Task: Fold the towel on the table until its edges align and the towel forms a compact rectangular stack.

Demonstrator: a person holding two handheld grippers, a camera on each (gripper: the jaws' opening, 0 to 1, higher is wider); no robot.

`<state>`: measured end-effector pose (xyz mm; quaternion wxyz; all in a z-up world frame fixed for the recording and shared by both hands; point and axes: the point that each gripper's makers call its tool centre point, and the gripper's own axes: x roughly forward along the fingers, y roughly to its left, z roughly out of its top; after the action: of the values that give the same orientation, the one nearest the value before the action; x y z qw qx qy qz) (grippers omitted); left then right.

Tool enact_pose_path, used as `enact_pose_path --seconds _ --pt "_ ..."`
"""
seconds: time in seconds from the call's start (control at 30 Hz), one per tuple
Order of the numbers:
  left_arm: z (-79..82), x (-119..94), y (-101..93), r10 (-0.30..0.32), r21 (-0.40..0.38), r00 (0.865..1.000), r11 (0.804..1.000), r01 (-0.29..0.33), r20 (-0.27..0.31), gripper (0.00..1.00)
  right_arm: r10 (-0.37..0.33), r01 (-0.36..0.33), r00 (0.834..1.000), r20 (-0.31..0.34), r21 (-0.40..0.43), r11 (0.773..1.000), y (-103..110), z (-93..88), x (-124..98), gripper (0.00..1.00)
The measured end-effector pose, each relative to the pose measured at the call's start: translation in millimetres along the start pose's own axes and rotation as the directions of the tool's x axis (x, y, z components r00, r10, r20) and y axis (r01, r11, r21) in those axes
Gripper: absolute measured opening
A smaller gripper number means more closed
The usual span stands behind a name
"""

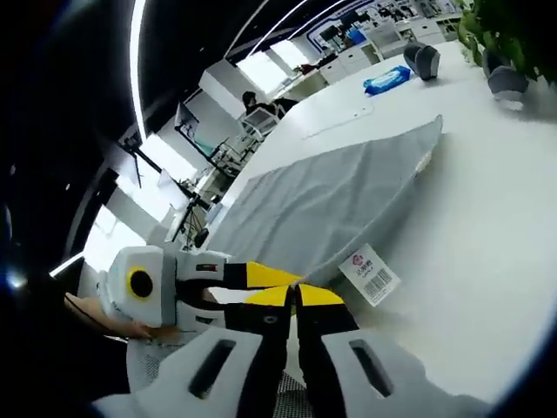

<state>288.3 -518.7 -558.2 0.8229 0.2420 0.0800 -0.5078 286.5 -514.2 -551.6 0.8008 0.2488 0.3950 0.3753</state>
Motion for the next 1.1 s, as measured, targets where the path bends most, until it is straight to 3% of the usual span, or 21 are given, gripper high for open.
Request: enact_pose_path --seconds 0.13,0.2,0.3,0.43,0.57,0.77,0.9,0.97,1.1 --pt "4.7 -4 0.4 0.002 0.001 1.0 1.0 -0.002 -0.003 0.06 -0.055 0.055 0.998 -0.004 0.032 0.998 -27 1.5 -14 0.06" --pt "7.5 -4 -3.1 -0.009 0.045 1.0 0.999 0.009 -0.005 0.06 -0.081 0.08 0.997 0.008 0.062 0.995 -43 8.2 -20 0.11" --pt "11.5 -3 -12.0 -0.034 0.096 0.999 0.995 0.034 -0.008 0.06 -0.09 0.086 0.995 0.033 0.11 0.99 -55 22.8 -21 0.09" --pt "17.7 -2 -23.8 -0.071 0.107 0.997 0.992 0.07 0.002 0.06 -0.154 0.15 0.988 0.018 0.142 0.978 -92 43.4 -14 0.08" --pt "15.8 -2 -33.3 -0.103 0.175 0.994 0.979 0.105 -0.024 0.06 -0.275 0.28 0.96 -0.057 0.131 0.951 -139 51.5 -10 0.05" --pt "22.6 -6 -43.9 -0.148 0.159 0.989 0.976 0.149 -0.019 0.06 -0.321 0.33 0.944 -0.074 0.194 0.924 -172 67.1 4 0.09" --pt "31.2 -10 -46.0 -0.153 0.154 0.988 0.976 0.153 -0.013 0.06 -0.353 0.363 0.931 -0.089 0.163 0.917 -185 75.0 15 0.09" --pt "30.9 -12 -47.8 -0.156 0.157 0.987 0.975 0.158 -0.021 0.06 -0.402 0.405 0.914 -0.044 0.085 0.91 -195 90.2 18 0.1" --pt "24.8 -16 -48.2 -0.16 0.101 0.986 0.981 0.163 -0.038 0.06 -0.467 0.465 0.883 -0.045 -0.055 0.884 -208 105.5 25 0.13"
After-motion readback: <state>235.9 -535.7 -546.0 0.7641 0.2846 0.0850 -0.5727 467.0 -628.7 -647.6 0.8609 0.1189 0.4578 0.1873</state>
